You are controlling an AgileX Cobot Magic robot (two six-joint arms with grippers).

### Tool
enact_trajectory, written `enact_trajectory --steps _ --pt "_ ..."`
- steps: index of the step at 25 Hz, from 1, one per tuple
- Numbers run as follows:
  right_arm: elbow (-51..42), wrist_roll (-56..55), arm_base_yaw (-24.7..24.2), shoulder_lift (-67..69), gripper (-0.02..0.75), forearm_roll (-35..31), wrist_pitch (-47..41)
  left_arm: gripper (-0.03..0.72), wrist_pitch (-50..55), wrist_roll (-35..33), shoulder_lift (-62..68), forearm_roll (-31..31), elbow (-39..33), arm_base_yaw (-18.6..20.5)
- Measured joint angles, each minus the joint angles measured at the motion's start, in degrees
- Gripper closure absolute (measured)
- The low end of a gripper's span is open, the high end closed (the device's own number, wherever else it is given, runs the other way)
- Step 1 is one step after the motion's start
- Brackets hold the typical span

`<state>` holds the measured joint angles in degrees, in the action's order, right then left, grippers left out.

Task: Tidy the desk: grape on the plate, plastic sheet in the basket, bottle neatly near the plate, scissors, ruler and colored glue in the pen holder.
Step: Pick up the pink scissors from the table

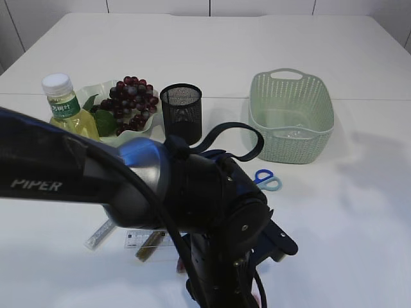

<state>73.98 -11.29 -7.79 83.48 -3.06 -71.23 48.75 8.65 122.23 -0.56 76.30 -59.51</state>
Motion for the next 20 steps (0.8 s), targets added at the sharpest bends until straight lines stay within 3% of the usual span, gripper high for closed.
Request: enact_trajectory --steps 20 --pt "0.0 0.0 0.0 0.0 0.231 0.0 0.0 0.541 0.2 0.2 -2.1 0.6 0.0 1.4"
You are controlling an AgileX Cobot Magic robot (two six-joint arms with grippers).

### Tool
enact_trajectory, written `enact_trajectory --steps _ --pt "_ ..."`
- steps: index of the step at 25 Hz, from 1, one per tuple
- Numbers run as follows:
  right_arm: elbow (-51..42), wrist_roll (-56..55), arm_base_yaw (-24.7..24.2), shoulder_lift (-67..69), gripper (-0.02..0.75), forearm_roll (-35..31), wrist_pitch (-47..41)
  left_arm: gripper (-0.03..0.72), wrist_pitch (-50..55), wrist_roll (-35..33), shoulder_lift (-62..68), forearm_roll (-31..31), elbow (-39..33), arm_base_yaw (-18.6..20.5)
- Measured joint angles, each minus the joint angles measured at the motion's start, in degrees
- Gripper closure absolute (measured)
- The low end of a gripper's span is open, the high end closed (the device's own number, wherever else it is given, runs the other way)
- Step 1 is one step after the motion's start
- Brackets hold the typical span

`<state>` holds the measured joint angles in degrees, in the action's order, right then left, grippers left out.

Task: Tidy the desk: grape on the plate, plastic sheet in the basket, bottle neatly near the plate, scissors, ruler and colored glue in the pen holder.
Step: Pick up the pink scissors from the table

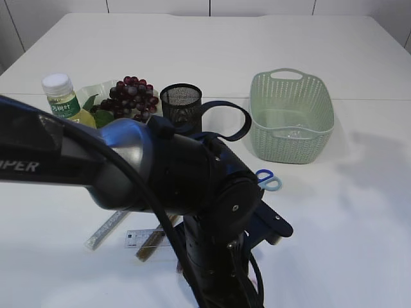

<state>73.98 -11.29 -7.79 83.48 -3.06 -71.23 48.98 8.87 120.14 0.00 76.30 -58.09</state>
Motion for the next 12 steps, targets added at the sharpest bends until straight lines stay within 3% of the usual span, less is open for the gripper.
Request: enact_trajectory --steps 12 --pt "0.0 0.0 0.0 0.0 0.231 0.0 0.0 0.541 -0.6 0.0 -0.5 0.0 0.0 0.0"
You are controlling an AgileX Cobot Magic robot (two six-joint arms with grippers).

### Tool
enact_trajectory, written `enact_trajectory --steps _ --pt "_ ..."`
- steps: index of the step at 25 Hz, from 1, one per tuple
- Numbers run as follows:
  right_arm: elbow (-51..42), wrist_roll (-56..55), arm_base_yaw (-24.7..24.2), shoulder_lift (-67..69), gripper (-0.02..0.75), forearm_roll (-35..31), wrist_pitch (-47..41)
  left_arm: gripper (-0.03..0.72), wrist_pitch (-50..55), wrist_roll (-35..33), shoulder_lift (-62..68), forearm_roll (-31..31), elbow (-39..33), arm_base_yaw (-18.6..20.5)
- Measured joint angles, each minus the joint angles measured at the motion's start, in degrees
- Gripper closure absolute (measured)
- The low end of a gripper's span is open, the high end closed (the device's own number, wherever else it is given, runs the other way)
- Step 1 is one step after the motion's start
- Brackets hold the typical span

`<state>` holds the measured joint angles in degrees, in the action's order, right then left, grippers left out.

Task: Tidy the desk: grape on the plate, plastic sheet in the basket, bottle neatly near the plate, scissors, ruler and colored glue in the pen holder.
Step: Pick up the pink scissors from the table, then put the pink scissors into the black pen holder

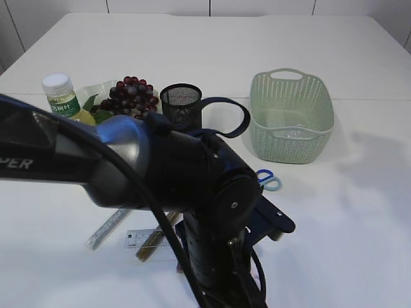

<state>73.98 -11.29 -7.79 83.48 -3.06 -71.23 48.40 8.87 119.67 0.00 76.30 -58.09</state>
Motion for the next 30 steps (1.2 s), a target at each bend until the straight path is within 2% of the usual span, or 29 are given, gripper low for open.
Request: enact_trajectory --steps 23,30 --pt "0.0 0.0 0.0 0.0 0.23 0.0 0.0 0.541 -4.4 1.1 -4.2 0.0 -0.2 2.1" --pt "0.0 0.0 0.0 0.0 0.23 0.0 0.0 0.541 -6.1 1.2 -6.8 0.9 -0.2 5.3"
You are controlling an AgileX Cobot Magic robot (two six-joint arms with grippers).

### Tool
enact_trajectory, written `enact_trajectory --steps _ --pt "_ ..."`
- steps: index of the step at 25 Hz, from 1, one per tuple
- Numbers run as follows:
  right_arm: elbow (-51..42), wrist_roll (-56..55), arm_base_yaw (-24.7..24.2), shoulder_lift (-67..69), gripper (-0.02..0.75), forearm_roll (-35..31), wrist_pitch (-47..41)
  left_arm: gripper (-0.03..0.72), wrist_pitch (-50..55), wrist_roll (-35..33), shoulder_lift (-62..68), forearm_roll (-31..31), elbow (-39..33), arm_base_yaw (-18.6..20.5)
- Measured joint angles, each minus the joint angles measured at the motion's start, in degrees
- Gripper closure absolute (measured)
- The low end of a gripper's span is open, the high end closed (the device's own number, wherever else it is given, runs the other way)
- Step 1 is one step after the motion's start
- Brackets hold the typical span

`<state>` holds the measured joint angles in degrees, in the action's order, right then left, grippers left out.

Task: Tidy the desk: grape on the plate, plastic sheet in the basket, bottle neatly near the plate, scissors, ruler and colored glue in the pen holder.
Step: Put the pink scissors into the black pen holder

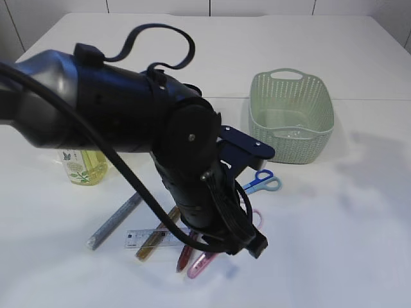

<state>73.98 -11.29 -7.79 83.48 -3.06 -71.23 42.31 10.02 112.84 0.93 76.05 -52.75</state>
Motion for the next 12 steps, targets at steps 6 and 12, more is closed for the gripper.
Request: enact_trajectory --steps 6,12 --pt "0.0 0.0 0.0 0.0 0.23 0.0 0.0 0.541 -2.2 0.1 -2.7 0.1 -0.1 3.3" --pt "0.0 0.0 0.0 0.0 0.23 0.0 0.0 0.541 -6.4 0.1 -5.1 -0.1 -0.1 5.7"
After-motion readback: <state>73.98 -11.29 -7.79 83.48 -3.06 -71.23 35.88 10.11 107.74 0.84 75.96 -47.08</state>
